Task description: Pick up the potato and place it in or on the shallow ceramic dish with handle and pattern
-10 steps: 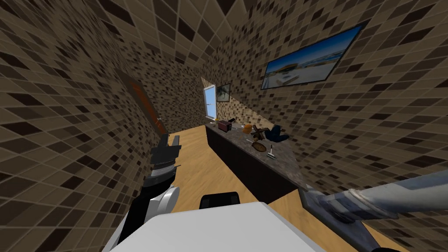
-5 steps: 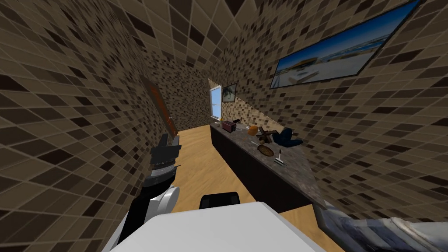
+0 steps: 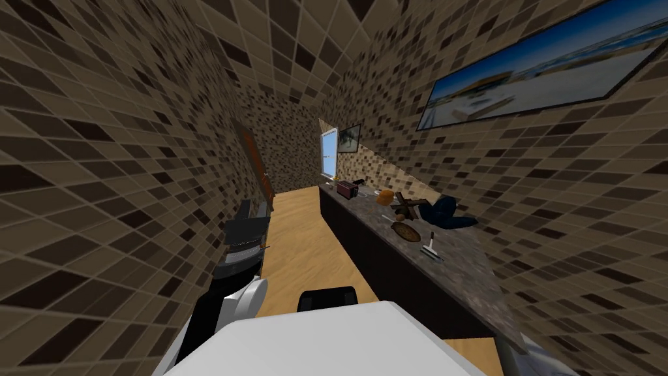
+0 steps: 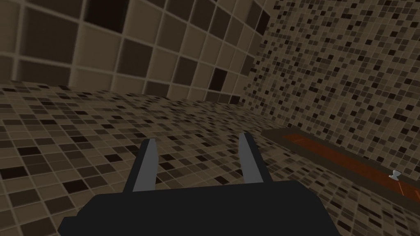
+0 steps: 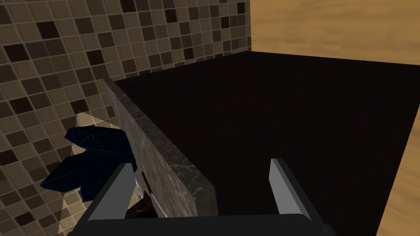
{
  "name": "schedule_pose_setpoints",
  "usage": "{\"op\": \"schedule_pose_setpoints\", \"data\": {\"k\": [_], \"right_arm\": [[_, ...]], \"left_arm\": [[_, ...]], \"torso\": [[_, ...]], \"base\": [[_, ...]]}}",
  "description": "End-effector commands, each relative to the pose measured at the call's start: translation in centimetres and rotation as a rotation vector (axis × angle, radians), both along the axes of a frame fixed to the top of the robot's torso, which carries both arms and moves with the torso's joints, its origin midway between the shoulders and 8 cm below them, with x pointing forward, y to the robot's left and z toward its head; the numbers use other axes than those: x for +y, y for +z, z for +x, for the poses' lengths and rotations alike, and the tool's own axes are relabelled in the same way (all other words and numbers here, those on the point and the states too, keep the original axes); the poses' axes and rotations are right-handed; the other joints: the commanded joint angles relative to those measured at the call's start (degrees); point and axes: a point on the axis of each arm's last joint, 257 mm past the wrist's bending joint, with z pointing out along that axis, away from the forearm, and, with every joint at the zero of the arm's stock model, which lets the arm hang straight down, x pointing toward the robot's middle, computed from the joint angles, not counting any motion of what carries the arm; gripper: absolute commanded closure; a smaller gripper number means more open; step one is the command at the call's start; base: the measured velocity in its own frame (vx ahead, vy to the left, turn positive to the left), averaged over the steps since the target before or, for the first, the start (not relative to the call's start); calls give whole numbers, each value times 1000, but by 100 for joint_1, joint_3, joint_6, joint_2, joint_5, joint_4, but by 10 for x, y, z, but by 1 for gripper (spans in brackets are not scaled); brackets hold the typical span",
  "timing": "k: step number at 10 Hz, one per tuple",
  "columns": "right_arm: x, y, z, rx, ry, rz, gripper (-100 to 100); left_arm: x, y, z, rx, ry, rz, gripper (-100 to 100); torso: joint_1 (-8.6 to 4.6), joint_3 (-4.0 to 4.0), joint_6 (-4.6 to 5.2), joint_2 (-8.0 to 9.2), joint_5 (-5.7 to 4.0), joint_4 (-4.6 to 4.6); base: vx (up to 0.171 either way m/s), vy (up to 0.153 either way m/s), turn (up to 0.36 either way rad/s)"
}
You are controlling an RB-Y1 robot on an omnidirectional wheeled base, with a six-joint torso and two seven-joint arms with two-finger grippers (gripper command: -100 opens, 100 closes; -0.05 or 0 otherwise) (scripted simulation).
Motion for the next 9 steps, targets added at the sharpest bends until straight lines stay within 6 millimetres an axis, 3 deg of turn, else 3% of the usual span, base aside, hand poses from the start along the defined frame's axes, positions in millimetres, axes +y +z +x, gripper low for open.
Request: {"op": "schedule_pose_setpoints", "data": {"k": [1,4,5,6,7,8,9], "right_arm": [[-9,10,-4,34,53,-41,-100],[-33,45,-13,137,191,-150,-100],[-31,44,-11,145,216,-151,-100],[-41,58,-14,188,274,-191,-100],[-37,57,-11,194,297,-188,-100],[-44,68,-12,234,357,-219,-100],[-41,66,-10,238,377,-215,-100]], "left_arm": [[0,0,0,0,0,0,0],[0,0,0,0,0,0,0],[0,0,0,0,0,0,0],[0,0,0,0,0,0,0],[0,0,0,0,0,0,0],[0,0,0,0,0,0,0],[0,0,0,0,0,0,0]], "torso": [[0,0,0,0,0,0],[-5,-7,9,-11,-4,-2],[-10,-12,1,-22,-3,-5],[-12,-11,9,-19,-5,-4],[-20,-14,-1,-24,-5,-5],[-17,-12,10,-20,-7,-4],[-18,-16,0,-27,-6,-6]], "base": [[33,-35,204],[63,-41,267],[67,-63,171],[78,-77,357],[61,-76,174],[82,-75,330],[86,-72,161]]}}
